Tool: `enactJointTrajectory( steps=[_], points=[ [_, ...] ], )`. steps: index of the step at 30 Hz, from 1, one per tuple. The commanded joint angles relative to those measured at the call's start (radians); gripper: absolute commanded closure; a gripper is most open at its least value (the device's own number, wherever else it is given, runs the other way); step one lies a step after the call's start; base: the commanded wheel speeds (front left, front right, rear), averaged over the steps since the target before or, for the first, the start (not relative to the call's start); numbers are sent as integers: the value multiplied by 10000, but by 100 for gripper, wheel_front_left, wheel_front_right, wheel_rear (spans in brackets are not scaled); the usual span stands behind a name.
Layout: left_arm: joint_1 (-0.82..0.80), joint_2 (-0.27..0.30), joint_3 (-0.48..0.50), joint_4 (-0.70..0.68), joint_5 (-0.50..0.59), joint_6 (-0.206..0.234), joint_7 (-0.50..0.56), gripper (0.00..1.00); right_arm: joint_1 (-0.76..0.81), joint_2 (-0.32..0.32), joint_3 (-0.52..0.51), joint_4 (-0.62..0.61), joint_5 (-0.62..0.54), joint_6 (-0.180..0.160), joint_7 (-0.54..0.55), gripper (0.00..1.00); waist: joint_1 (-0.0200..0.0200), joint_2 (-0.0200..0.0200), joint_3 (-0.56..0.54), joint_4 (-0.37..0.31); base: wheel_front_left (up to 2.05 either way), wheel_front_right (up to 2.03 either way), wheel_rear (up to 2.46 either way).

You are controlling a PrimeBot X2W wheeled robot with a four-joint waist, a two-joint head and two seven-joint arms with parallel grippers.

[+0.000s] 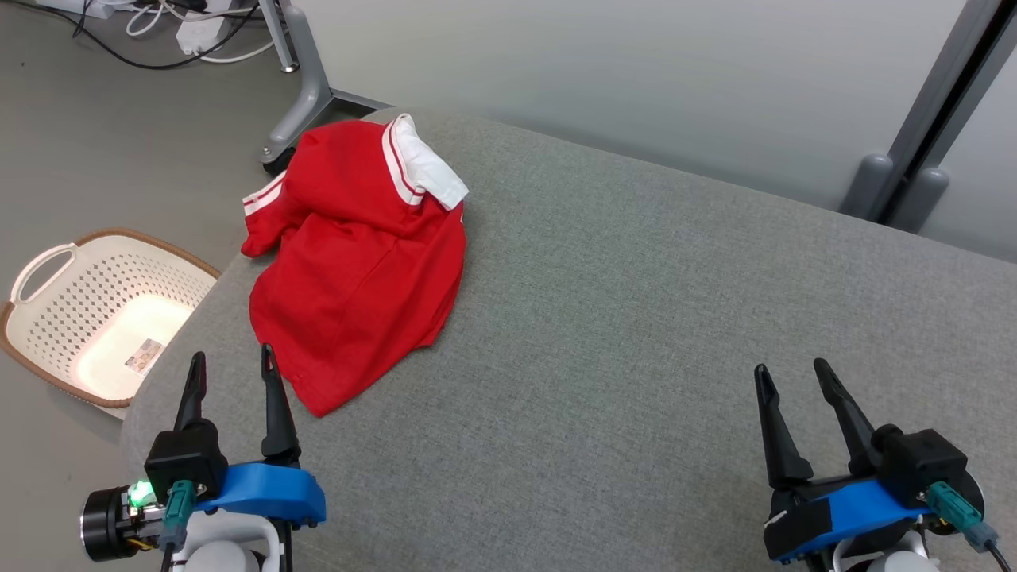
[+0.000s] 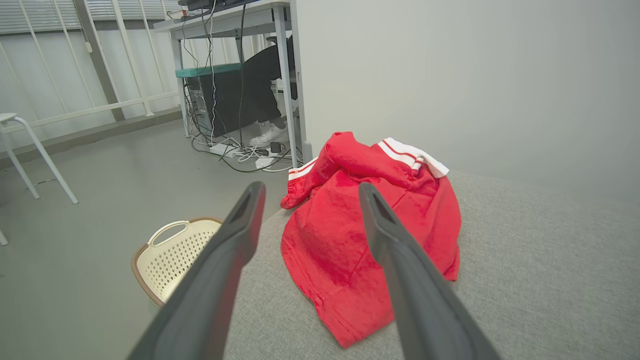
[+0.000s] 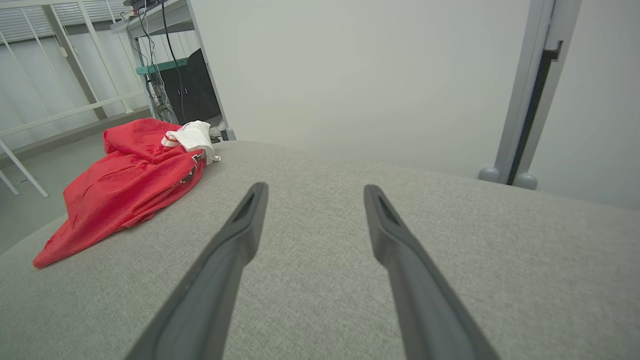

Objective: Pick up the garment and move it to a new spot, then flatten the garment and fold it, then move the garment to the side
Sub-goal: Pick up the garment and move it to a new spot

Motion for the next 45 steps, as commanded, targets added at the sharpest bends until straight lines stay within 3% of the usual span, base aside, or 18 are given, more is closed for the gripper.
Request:
enactJointTrajectory(
  steps=[1,11,26,35,45],
  points=[
    [36,22,21,-31,-51,41,-62,0,-91,-59,26,-31,-63,26,18,0,0,0,12,-6,0,0,0],
    [-863,315,79,-68,-100,-68,2,0,-330,-61,47,-252,-287,24,161,0,0,0,415,-661,0,0,0],
    [-5639,1948,883,467,-322,-483,625,0,-1311,-211,-238,-2122,-1114,24,873,0,0,0,3104,-2727,0,0,0],
    [-7316,2541,1057,2738,-545,-659,1453,0,-1349,-429,-388,-3413,-1127,24,1363,0,0,0,4187,-3300,0,0,0],
    [-7643,2269,664,5959,-929,-1386,2444,0,-1278,-515,-444,-3761,-1120,24,1564,0,0,0,4444,-3311,0,0,0]
  ],
)
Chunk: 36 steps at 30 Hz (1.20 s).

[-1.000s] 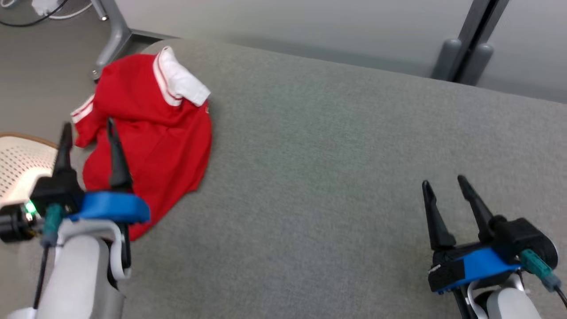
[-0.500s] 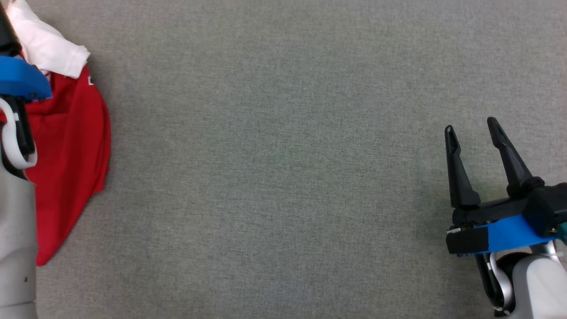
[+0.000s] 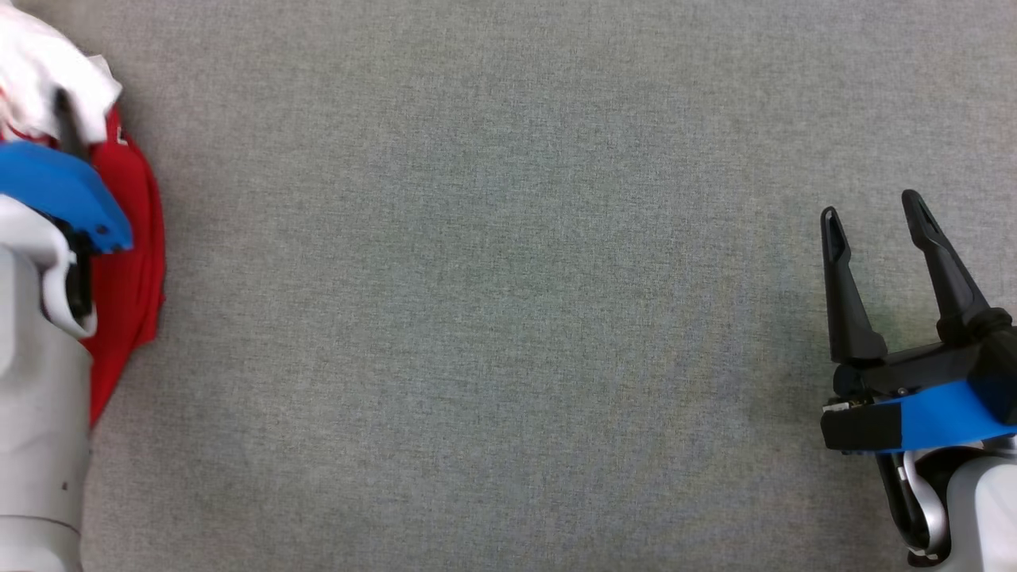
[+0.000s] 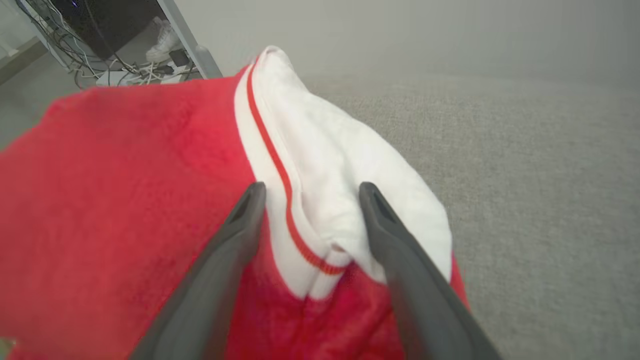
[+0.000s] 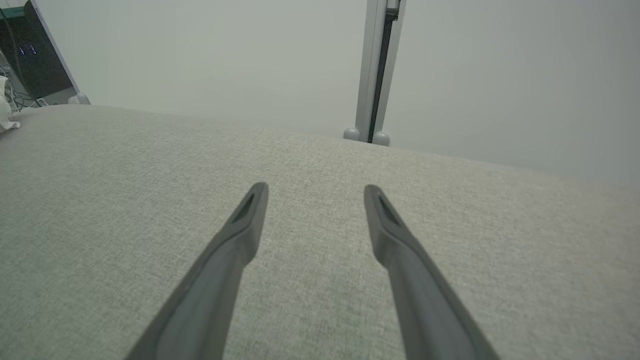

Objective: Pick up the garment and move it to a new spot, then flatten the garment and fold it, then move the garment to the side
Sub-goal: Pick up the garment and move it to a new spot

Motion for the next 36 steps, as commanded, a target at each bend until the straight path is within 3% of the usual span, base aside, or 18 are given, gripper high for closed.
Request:
enactJointTrajectory(
  steps=[1,7,8,9,17,24,36],
  points=[
    [-19,-44,-16,213,-66,-87,101,0,2,-20,2,-44,-50,23,34,0,-1,0,0,-1,0,0,0],
    [-146,-227,-157,1349,-204,-346,201,0,-84,-7,127,-21,-9,23,59,0,-1,0,-43,-96,0,0,0],
    [-156,-220,-178,1481,-222,-362,180,72,-78,2,138,0,-2,23,50,0,-1,0,-73,-118,0,0,0],
    [-186,-220,-200,1564,-228,-412,66,100,-51,9,152,31,12,23,33,0,-1,0,-121,-138,0,0,0],
    [-744,63,-484,1553,102,-360,-1307,100,192,147,145,459,118,23,-245,0,-1,0,-918,-234,0,0,0],
    [-1383,232,-866,667,434,-422,-2303,100,426,333,198,1068,328,23,-591,0,-1,0,-1928,-359,0,0,0],
    [-2326,-476,-1879,-2764,841,-710,-1960,100,739,463,266,1858,735,23,-1121,0,-1,0,-3071,-1166,0,0,0]
  ],
)
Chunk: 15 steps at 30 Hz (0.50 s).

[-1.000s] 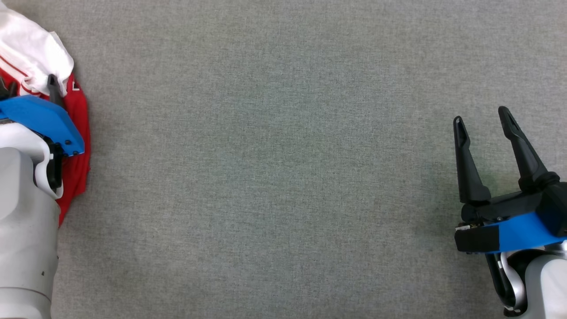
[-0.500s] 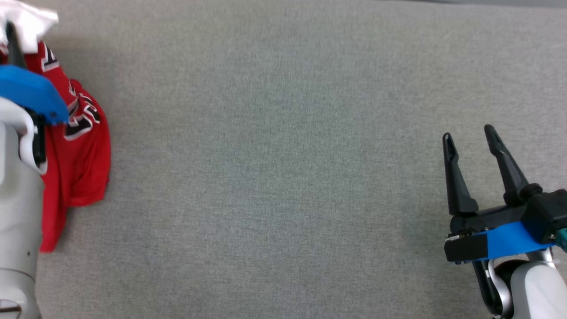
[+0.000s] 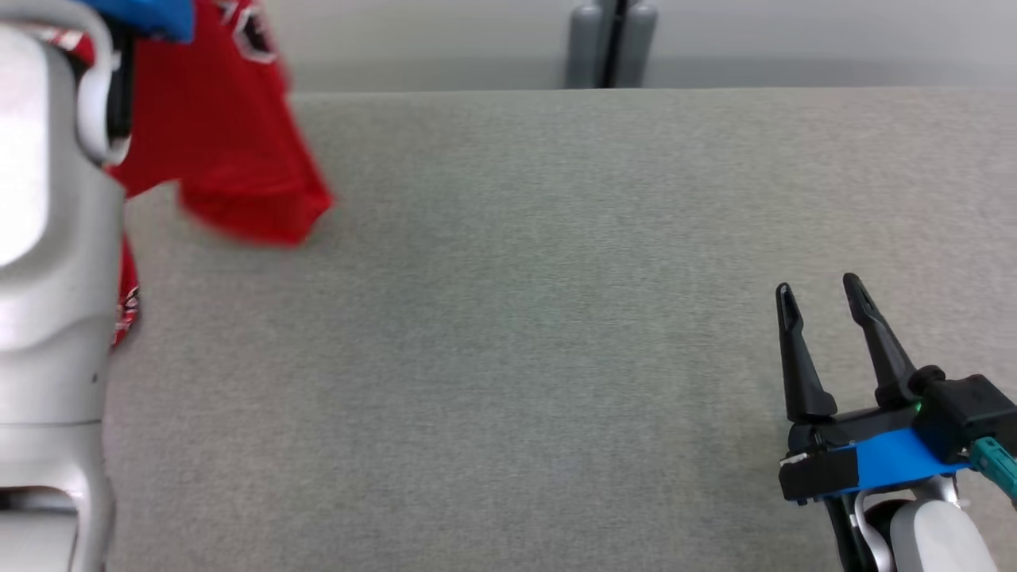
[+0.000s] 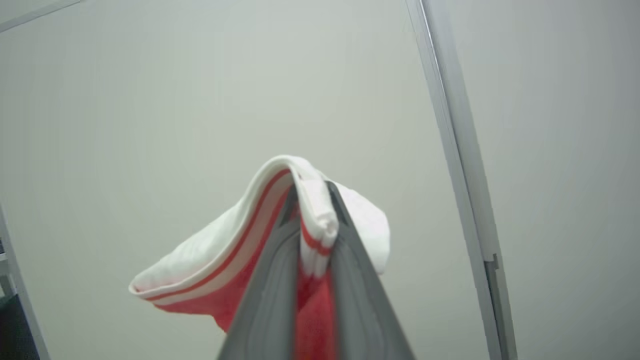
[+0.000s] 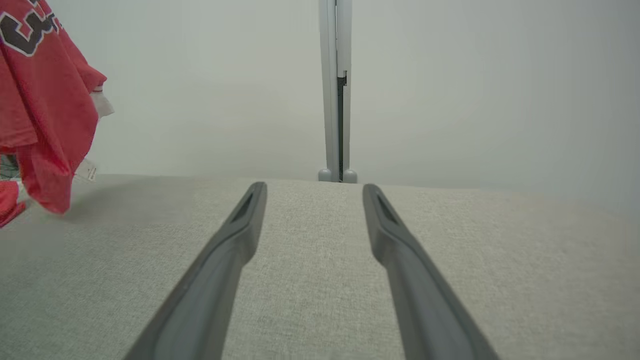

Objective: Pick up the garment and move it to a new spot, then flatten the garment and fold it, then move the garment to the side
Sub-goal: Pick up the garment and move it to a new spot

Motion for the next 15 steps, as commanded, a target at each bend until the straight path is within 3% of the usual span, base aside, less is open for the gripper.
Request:
enactJointTrajectory(
  steps=[1,8,15],
  points=[
    [-283,-189,-166,-449,32,-53,161,100,123,22,25,91,141,23,-117,0,2,0,-264,-384,0,0,0],
    [-798,-1048,-973,-2261,16,-197,966,100,52,18,123,489,553,23,-407,0,2,0,-325,-1583,0,0,0],
    [-467,-1796,-1712,-2413,-196,-327,1240,100,-56,22,70,850,762,23,-657,0,2,0,-208,-2617,0,0,0]
  ],
)
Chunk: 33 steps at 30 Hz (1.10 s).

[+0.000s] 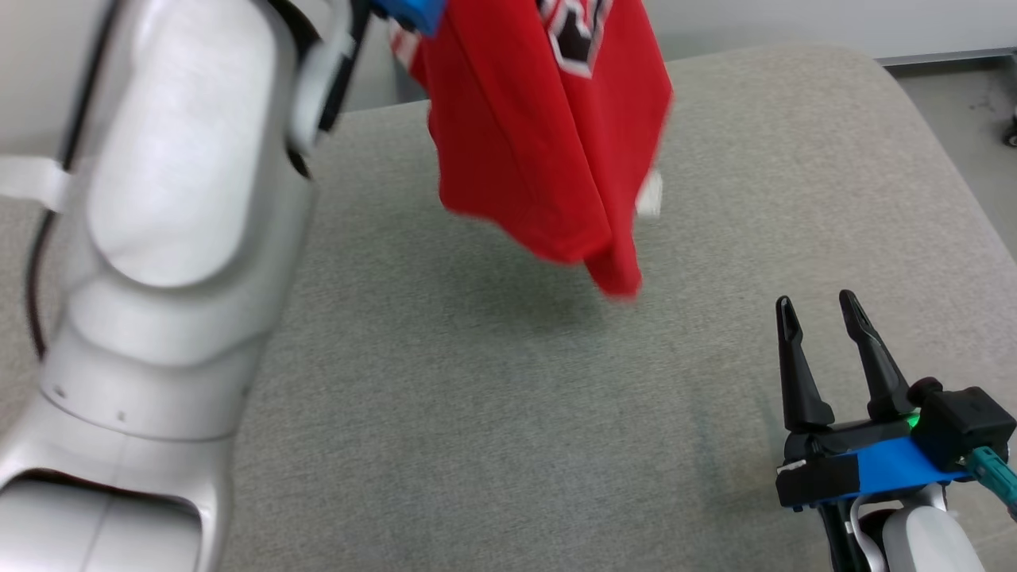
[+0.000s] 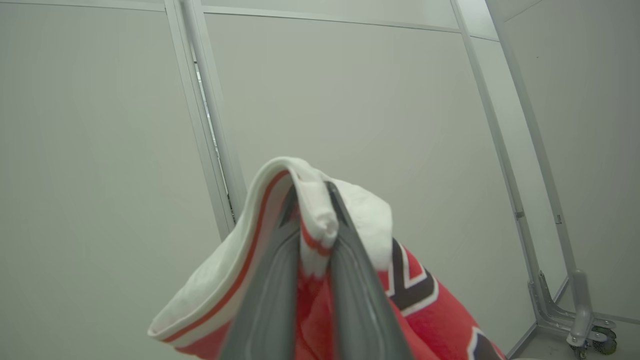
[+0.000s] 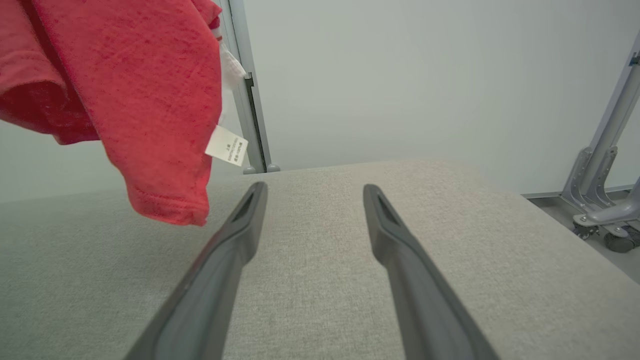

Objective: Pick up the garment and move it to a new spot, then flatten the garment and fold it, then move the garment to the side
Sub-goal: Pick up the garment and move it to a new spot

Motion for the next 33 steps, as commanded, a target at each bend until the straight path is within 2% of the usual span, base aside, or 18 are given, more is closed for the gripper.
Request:
enactJointTrajectory(
  steps=[1,6,12,23,24,25,33],
  points=[
    [381,-84,-161,89,-92,-47,-18,100,-43,5,-12,73,38,23,-89,0,0,-1,-137,-265,0,0,0],
    [1471,-366,-665,385,-369,3,-196,100,88,5,-115,191,22,23,-175,0,0,-1,-182,-381,0,0,0],
    [3338,-523,-1158,978,-722,207,-462,100,149,4,-190,179,-72,23,-166,0,0,-1,-216,-73,0,0,0],
    [6362,-460,-1651,2451,-1148,408,-1029,100,188,3,-31,330,-155,23,-72,0,0,-1,-489,376,0,0,0],
    [6464,-472,-1659,2540,-1161,442,-1119,65,202,3,-24,345,-164,23,-63,0,0,-1,-524,414,0,0,0],
    [6525,-475,-1644,2594,-1184,486,-1223,0,221,3,9,361,-161,23,-47,0,0,-1,-559,443,0,0,0],
    [6659,-347,-1006,2040,-1389,990,-1983,0,428,2,24,373,-174,23,4,0,0,-1,-946,861,0,0,0]
  ],
)
